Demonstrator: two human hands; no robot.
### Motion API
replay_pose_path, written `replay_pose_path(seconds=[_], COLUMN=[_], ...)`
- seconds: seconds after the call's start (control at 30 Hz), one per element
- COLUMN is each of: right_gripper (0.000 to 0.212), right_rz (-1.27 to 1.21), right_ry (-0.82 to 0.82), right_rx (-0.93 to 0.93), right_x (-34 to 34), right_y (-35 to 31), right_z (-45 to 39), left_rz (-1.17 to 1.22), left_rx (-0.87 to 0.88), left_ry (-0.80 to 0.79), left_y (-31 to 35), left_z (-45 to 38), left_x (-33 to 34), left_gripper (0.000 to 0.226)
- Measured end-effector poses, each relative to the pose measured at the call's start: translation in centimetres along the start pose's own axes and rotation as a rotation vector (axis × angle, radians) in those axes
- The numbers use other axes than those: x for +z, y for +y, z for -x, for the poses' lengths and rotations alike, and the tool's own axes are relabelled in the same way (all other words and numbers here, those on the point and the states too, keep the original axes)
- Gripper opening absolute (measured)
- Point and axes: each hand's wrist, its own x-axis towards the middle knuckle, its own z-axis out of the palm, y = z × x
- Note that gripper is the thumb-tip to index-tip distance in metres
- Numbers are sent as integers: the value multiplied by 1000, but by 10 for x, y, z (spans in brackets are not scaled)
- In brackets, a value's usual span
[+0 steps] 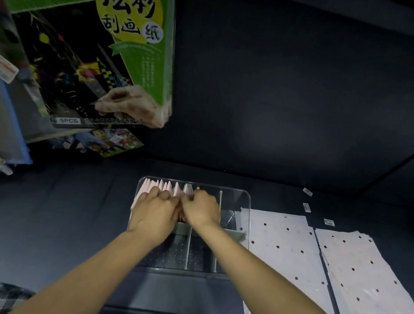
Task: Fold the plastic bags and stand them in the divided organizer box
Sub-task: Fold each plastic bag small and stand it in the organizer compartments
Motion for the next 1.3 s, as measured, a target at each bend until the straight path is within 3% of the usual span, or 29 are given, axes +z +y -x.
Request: replay_pose_path(seconds=[0.13,0.23,0.37,0.43,0.53,0.63,0.77,0.9,1.0,1.13,1.23,1.3], right_gripper=[22,15,17,19,27,45,68,74,66,28,28,14], right_rz=[-120,-237,-220,-148,35,255,371,375,419,341,342,242], right_ry=[17,41,67,60,14,-117,-260,-244,-232,-185,-228,-272], right_rx=[-45,-121,-227,-217,-154,-118,-173,-269,-350,-412,-348,-287], right_x=[-6,-19,-56,-80,-108,-121,-118,-113,-111,-119,-128,-139], right_y=[13,36,112,165,245,304,349,367,375,378,372,362], right_z=[3,13,40,59,91,123,154,162,162,159,153,148], left_rz=[40,-9,-18,34,157,221,229,85,-10,10,103,163], left_rx=[11,47,20,93,337,551,656,629,627,628,605,551], left_ry=[87,57,68,139,164,-25,-332,-561,-574,-500,-484,-502], left_y=[0,7,26,44,81,122,168,182,182,181,180,182], left_z=[1,2,2,6,20,45,75,96,107,108,107,105], left_x=[-2,-5,-12,-16,-13,10,58,98,115,117,113,104], left_gripper=[30,31,33,32,26,26,37,80,99,78,58,44])
